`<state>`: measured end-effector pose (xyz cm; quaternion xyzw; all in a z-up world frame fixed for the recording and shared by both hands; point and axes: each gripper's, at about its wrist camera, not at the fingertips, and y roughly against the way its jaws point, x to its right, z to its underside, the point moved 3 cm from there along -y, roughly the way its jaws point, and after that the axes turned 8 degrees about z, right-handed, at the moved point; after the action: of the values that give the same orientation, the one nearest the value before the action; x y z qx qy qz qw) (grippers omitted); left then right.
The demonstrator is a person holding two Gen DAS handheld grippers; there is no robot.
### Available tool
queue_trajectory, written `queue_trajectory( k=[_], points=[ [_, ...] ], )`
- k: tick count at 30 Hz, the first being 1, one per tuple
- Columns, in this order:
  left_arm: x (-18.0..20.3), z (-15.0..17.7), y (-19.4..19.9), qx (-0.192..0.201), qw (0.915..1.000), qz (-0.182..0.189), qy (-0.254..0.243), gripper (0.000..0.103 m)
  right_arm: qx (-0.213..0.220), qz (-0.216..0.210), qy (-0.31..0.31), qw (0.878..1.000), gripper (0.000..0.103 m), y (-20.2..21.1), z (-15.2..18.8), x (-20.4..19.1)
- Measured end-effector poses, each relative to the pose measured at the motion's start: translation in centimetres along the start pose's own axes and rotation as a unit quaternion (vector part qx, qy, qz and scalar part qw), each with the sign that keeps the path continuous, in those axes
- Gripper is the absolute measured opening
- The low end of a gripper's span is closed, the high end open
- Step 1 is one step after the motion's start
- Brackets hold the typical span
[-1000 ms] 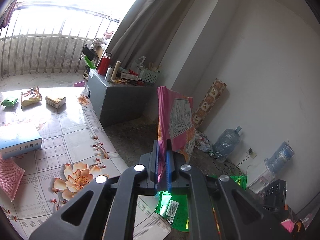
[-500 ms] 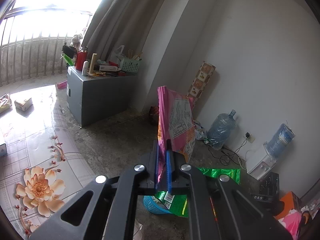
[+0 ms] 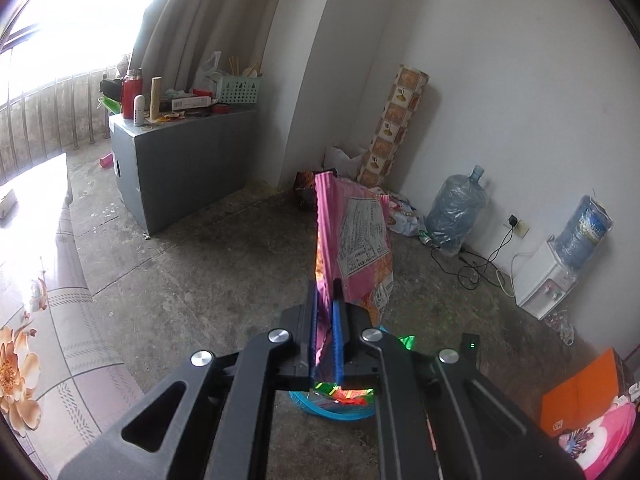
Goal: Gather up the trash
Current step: 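Open the right gripper over the wastebasket while the left gripper releases the pink bag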
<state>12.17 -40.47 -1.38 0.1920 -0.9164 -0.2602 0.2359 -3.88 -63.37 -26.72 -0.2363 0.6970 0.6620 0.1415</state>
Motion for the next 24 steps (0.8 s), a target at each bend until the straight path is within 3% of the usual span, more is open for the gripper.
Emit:
queue_trajectory(
  k=[1,3,5,11,14,16,21,23,24],
  points=[
    [0.1,0.3,-0.7,-0.009,1.0000,-0.003,-0.002,0.006,0.000,0.044,-0.002,0.999,0.054,-0.9,0.2,0.6],
    [0.4,0.7,-1.7,-0.020,0.9997,-0.010,-0.009,0.006,0.013,0.076,0.005,0.997,0.054,-1.2,0.4,1.3],
    [0.7,1.0,-2.6,-0.026,0.9994,-0.016,-0.017,0.006,0.028,0.076,0.009,0.997,0.065,-0.3,0.7,1.7],
    [2.8,1.9,-4.8,-0.036,0.9960,-0.050,-0.065,0.006,0.090,0.082,0.030,0.992,0.067,4.9,0.7,3.2],
    [4.3,2.7,-6.5,-0.044,0.9888,-0.081,-0.118,0.006,0.105,0.077,0.031,0.991,0.068,7.6,1.2,4.7],
    [5.3,3.4,-7.8,-0.049,0.9814,-0.100,-0.156,0.006,0.111,0.075,0.030,0.991,0.069,9.2,1.9,5.9],
    [8.3,5.9,-12.7,-0.065,0.9490,-0.148,-0.271,0.007,0.101,0.084,0.000,0.991,0.070,10.8,3.5,9.6],
    [9.0,7.5,-15.6,-0.095,0.9343,-0.158,-0.305,0.008,0.089,0.087,-0.011,0.992,0.070,10.9,4.4,10.8],
    [9.3,8.5,-16.9,-0.113,0.9318,-0.151,-0.310,0.009,0.075,0.087,-0.019,0.993,0.070,10.5,4.8,11.1]
  ],
)
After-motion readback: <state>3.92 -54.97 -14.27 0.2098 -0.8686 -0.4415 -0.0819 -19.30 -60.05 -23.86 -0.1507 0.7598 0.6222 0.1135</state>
